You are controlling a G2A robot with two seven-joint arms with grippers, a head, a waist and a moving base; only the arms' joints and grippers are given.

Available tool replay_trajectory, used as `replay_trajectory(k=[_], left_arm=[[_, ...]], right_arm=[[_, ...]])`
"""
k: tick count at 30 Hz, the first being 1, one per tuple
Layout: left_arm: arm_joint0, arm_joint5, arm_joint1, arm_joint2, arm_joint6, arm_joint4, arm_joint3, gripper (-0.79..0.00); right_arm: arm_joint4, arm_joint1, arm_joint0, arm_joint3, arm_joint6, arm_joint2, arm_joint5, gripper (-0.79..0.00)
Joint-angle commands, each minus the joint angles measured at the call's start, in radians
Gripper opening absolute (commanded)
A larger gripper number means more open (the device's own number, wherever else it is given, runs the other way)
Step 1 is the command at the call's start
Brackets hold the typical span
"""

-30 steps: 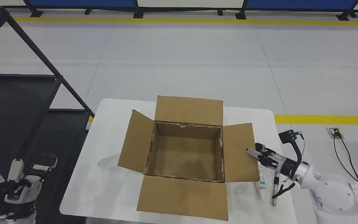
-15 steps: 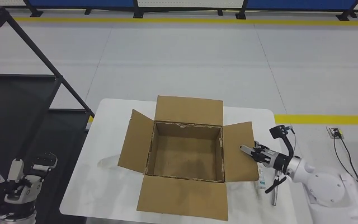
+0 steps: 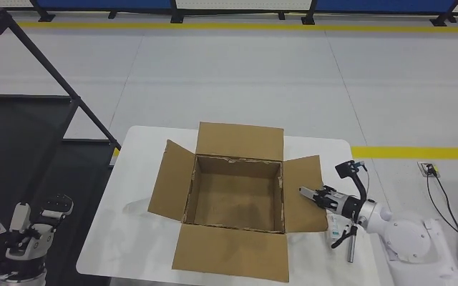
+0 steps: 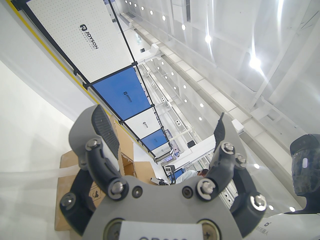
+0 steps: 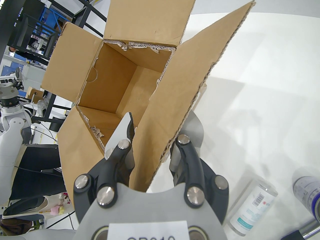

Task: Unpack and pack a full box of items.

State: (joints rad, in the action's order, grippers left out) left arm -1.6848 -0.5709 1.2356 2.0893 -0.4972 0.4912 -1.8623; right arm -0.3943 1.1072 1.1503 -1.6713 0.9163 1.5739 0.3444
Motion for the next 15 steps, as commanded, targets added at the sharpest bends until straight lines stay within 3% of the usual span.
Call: replay_trajectory(k=[1, 9, 10, 13, 15], left_arm=[[0.000, 0.000, 0.000, 0.000, 0.000, 0.000, 0.000, 0.000], [0.000, 0.000, 0.000, 0.000, 0.000, 0.000, 0.000, 0.000], [0.000, 0.000, 0.000, 0.000, 0.000, 0.000, 0.000, 0.000], [0.000, 0.000, 0.000, 0.000, 0.000, 0.000, 0.000, 0.000], [0.000, 0.000, 0.000, 0.000, 0.000, 0.000, 0.000, 0.000]], right_arm=[[-0.001, -0.001, -0.005, -0.001, -0.005, -0.010, -0.006, -0.453], [-0.012, -0.004, -0.035, 0.009, -0.033, -0.050, -0.027, -0.394], [-0.015, -0.004, -0.035, 0.005, -0.036, -0.052, -0.029, -0.099], [-0.024, -0.009, -0.012, -0.022, -0.054, -0.032, -0.026, -0.006], [-0.034, -0.015, 0.022, -0.058, -0.066, -0.002, -0.028, 0.000]])
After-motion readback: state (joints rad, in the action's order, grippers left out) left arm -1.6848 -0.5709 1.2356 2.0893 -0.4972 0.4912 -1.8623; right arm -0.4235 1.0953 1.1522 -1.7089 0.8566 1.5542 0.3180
